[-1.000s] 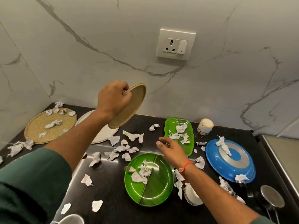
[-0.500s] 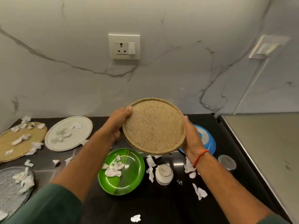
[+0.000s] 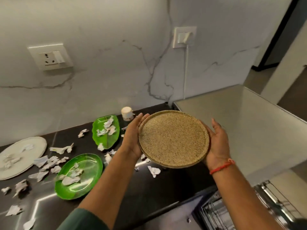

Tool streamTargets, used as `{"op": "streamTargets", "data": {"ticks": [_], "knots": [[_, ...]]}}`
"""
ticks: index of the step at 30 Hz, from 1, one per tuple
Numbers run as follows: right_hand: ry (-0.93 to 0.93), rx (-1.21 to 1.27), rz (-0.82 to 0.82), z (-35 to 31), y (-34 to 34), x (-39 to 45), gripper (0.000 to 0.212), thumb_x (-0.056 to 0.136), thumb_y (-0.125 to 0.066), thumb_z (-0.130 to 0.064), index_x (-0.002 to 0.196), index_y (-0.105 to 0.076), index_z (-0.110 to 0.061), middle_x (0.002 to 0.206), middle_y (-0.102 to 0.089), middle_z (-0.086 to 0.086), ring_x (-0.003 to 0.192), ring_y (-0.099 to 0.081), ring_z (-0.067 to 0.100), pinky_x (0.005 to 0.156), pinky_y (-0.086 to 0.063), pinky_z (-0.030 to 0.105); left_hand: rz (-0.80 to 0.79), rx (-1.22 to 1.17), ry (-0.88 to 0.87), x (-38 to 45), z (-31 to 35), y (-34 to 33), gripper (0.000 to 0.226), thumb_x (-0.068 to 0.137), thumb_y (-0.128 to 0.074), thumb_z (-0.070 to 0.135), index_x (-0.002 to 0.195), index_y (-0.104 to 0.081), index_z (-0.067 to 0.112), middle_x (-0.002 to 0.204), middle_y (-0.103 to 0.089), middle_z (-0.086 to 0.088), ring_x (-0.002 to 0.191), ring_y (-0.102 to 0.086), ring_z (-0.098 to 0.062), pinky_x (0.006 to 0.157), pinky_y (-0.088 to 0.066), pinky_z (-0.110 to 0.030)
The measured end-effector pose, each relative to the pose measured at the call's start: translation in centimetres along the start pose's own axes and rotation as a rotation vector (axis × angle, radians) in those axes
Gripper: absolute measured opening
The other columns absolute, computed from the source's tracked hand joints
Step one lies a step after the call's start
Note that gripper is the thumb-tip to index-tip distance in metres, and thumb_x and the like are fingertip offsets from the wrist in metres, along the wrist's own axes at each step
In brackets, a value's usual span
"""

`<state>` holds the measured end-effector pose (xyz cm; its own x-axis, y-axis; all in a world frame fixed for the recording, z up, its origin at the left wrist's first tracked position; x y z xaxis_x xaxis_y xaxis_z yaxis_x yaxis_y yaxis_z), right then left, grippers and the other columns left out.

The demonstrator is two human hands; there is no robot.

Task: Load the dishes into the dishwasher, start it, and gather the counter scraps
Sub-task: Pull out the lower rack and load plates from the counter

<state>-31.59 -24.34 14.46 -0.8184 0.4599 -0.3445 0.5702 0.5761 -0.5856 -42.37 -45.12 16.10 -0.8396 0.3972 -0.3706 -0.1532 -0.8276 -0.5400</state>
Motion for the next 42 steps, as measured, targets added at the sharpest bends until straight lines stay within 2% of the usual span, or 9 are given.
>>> {"op": "streamTargets", "data": {"ticks": [6, 11, 16, 21, 25, 29, 34, 37, 42], "knots": [[0.102, 0.066, 0.130, -5.5, 8.1, -3.2, 0.055, 0.099, -0.045, -0.053, 0.123, -0.068, -0.009, 0.117, -0.072, 0.017, 0.115, -0.065, 0.036, 0.101, -0.048, 0.050, -0.089, 0.031, 0.092, -0.8, -5.8, -8.3, 0.040, 0.100, -0.052, 0.042, 0.129, -0.063, 0.017, 0.102, -0.076, -0.007, 0.098, -0.068, -0.028, 0.082, -0.052, -0.041], [0.165, 0.114, 0.236, -8.8, 13.0, -5.9, 0.052, 0.098, -0.047, -0.053, 0.116, -0.069, -0.010, 0.111, -0.075, 0.014, 0.107, -0.067, 0.035, 0.097, -0.047, 0.049, -0.201, 0.058, 0.174, -1.0, -9.5, -14.5, 0.030, 0.102, -0.049, 0.035, 0.113, -0.065, 0.013, 0.094, -0.073, -0.009, 0.088, -0.068, -0.025, 0.083, -0.052, -0.039], [0.257, 0.157, 0.351, -10.8, 16.8, -8.2, 0.056, 0.096, -0.049, -0.058, 0.123, -0.068, -0.013, 0.113, -0.075, 0.013, 0.111, -0.066, 0.036, 0.102, -0.044, 0.053, -0.320, 0.093, 0.255, 0.0, -13.0, -18.6, 0.032, 0.103, -0.047, 0.034, 0.121, -0.064, 0.013, 0.084, -0.074, -0.006, 0.073, -0.072, -0.022, 0.076, -0.053, -0.037], [0.361, 0.143, 0.437, -12.4, 20.1, -10.6, 0.044, 0.100, -0.050, -0.050, 0.105, -0.075, -0.015, 0.104, -0.076, 0.010, 0.104, -0.070, 0.034, 0.102, -0.046, 0.053, -0.446, 0.152, 0.344, 0.3, -17.4, -21.8, 0.027, 0.100, -0.050, 0.032, 0.093, -0.070, 0.015, 0.085, -0.071, -0.008, 0.078, -0.068, -0.025, 0.084, -0.052, -0.039], [0.362, 0.163, 0.549, -11.9, 23.2, -12.6, 0.050, 0.100, -0.050, -0.048, 0.124, -0.064, -0.006, 0.112, -0.073, 0.015, 0.112, -0.066, 0.037, 0.099, -0.050, 0.053, -0.542, 0.267, 0.415, 0.3, -21.4, -23.0, 0.027, 0.101, -0.050, 0.031, 0.093, -0.072, 0.017, 0.090, -0.071, -0.009, 0.082, -0.069, -0.026, 0.083, -0.053, -0.042], [0.371, 0.220, 0.661, -10.6, 26.3, -15.2, 0.037, 0.101, -0.049, -0.043, 0.090, -0.070, -0.015, 0.087, -0.074, 0.008, 0.085, -0.072, 0.029, 0.089, -0.053, 0.046, -0.596, 0.363, 0.501, -0.6, -25.4, -24.2, 0.031, 0.102, -0.048, 0.031, 0.088, -0.072, 0.019, 0.089, -0.073, -0.007, 0.082, -0.070, -0.025, 0.081, -0.053, -0.041], [0.396, 0.288, 0.757, -9.8, 30.7, -19.1, 0.043, 0.103, -0.045, -0.045, 0.076, -0.069, -0.020, 0.079, -0.072, 0.005, 0.079, -0.070, 0.026, 0.092, -0.051, 0.048, -0.665, 0.499, 0.663, -3.6, -30.8, -26.3, 0.034, 0.105, -0.045, 0.029, 0.101, -0.075, 0.013, 0.094, -0.076, -0.012, 0.082, -0.073, -0.026, 0.079, -0.056, -0.039], [0.430, 0.322, 0.788, -10.1, 33.3, -22.1, 0.051, 0.104, -0.042, -0.043, 0.066, -0.067, -0.021, 0.070, -0.069, 0.003, 0.072, -0.068, 0.023, 0.084, -0.052, 0.044, -0.689, 0.612, 0.722, -5.7, -34.4, -27.5, 0.030, 0.106, -0.045, 0.024, 0.111, -0.070, 0.008, 0.096, -0.074, -0.015, 0.086, -0.072, -0.029, 0.087, -0.057, -0.043], [0.413, 0.359, 0.818, -11.1, 38.7, -25.8, 0.036, 0.102, -0.046, -0.043, 0.084, -0.065, -0.018, 0.083, -0.066, 0.007, 0.082, -0.067, 0.026, 0.076, -0.059, 0.044, -0.673, 0.693, 0.761, -8.9, -39.5, -29.8, 0.029, 0.105, -0.046, 0.023, 0.113, -0.067, 0.005, 0.091, -0.076, -0.015, 0.085, -0.072, -0.030, 0.077, -0.056, -0.043]]}}
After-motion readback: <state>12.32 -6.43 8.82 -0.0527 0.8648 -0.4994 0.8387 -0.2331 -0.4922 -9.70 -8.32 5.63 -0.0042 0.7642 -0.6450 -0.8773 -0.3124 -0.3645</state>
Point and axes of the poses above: each hand's wrist, its own x-axis towards the middle knuckle, its own y-axis out of the back of the hand, z = x × y, the point moved 9 cm from there along x, towards the middle knuckle
